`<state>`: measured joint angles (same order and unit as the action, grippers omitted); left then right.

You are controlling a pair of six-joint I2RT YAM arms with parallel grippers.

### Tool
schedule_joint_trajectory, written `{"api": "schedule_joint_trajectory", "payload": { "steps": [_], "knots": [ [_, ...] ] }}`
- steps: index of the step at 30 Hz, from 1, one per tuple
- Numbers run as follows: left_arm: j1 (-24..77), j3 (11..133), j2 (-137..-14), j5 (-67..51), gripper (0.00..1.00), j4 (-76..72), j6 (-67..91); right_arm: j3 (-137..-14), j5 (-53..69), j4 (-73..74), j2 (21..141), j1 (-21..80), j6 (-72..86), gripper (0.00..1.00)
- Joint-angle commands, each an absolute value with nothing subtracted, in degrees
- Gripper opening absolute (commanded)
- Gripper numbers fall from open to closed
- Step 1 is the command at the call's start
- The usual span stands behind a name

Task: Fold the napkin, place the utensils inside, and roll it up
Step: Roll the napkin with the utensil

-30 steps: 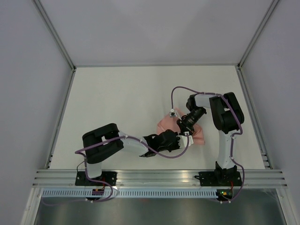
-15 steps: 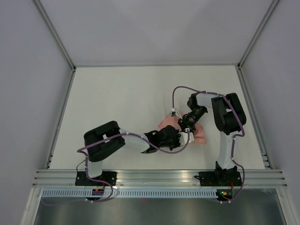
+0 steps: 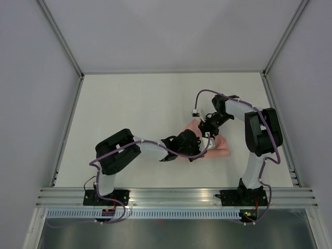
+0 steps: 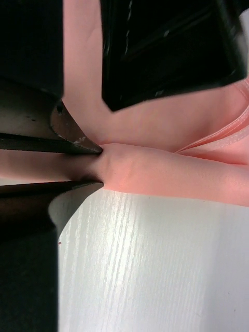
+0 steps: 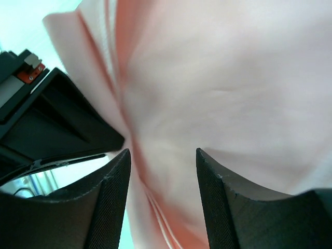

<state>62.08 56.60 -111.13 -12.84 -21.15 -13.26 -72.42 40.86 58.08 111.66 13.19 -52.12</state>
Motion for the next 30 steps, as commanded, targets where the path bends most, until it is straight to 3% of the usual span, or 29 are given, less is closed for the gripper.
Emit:
{"api": "schedule_joint_trajectory", "payload": {
  "steps": [1, 9, 16, 23, 30],
  "knots": [
    [60.56, 56.51, -115.84, -19.42, 0.02, -7.65, -8.88, -74.70, 40.17, 51.16, 107.14, 11.17, -48.52, 0.60],
    [56.87, 60.81, -117.33, -22.77, 0.02, -0.54, -6.94, -77.60, 39.54, 48.42, 102.31, 4.59, -42.27, 0.64],
    [54.94, 66.70, -121.46, -26.27, 0.02, 8.08, -4.49, -77.53, 48.33, 56.69, 96.97, -6.49, -52.54, 0.64],
    [51.95, 71.19, -126.12, -33.47, 0.02, 13.70, -1.67, -57.61, 44.48, 46.07, 79.21, -8.18, -55.46, 0.70],
    [49.05, 75.49, -129.72, -39.98, 0.02, 19.93, -0.62, -42.29, 40.26, 36.15, 64.71, 1.29, -57.13, 0.71]
  ]
}}
